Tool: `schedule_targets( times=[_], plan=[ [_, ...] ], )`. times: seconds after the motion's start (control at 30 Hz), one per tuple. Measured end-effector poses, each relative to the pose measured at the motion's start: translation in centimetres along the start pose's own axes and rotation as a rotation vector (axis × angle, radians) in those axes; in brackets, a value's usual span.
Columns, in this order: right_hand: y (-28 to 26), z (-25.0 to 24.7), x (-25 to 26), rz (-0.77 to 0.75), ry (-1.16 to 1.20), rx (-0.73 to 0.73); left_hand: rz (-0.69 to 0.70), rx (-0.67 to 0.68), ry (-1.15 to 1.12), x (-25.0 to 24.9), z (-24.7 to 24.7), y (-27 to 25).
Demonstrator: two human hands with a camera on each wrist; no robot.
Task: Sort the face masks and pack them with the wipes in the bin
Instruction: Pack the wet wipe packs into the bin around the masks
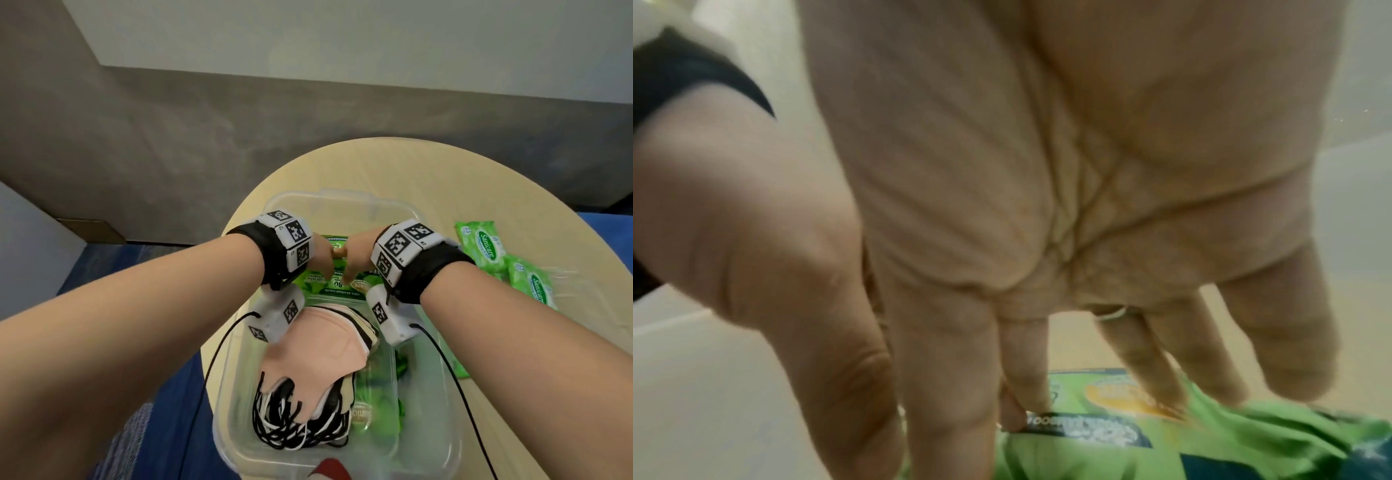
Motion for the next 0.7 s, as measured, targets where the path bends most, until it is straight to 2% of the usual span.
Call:
schedule_targets(
  times=[0.07, 0.13, 0.2, 0.27, 0.37, 0.43, 0.5, 0.53, 0.6, 0.67, 0.7],
  plan=[
    [-0.3, 0.6, -0.3, 0.005, 0.02, -0.035, 0.007, 0.03, 0.032, 0.1, 0.6, -0.4],
    [0.1, 1.5, 0.2, -0.025, 0.023, -0.004, -0.002, 0.027, 0.039, 0.2, 0.6, -1.0],
    [0.3, 1.7, 0.4, -0.024, 0.06, 0.016, -0.012, -0.026, -0.008, 0.5, 0.4, -1.6],
    [0.0, 1.4, 0.4, -0.05, 0.064, -0.016, -0.003, -0.124, -0.098, 0.9, -0.3, -2.7],
    [-1.4, 0.7, 0.6, -0.085, 0.061, -0.043, -0.026, -0.342, -0.287, 2.7, -1.3, -5.8],
    [-2.8, 0.7, 0.8, -0.123, 0.067, -0.02, -0.081, -0.486, -0.387, 4.5, -0.2, -8.1],
    [-4.2, 1.3, 1.0, -0.142, 0.105, 0.027, -0.167, -0.569, -0.484, 5.8, 2.5, -10.5],
    [-4.7, 1.5, 1.0, -0.145, 0.109, 0.037, -0.202, -0.562, -0.531, 6.1, 4.3, -11.6],
    [-5.2, 2.1, 1.1, -0.145, 0.082, 0.021, -0.243, -0.458, -0.634, 6.3, 7.8, -13.2],
    [-5.0, 2.5, 1.1, -0.123, 0.12, -0.015, -0.223, -0.365, -0.783, 6.0, 10.6, -14.4],
    [-5.0, 2.5, 1.0, -0.104, 0.186, -0.027, -0.191, -0.36, -0.862, 5.9, 11.5, -14.9]
  ],
)
Point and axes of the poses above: each hand's wrist, its own y-axis towards the middle knuckle, its own z-axis out of the palm, x = y × z, the point moved 1 cm from there along y, towards the middle knuckle, and after that the axes turned 5 degrees about -x, right-handed, at the moved point
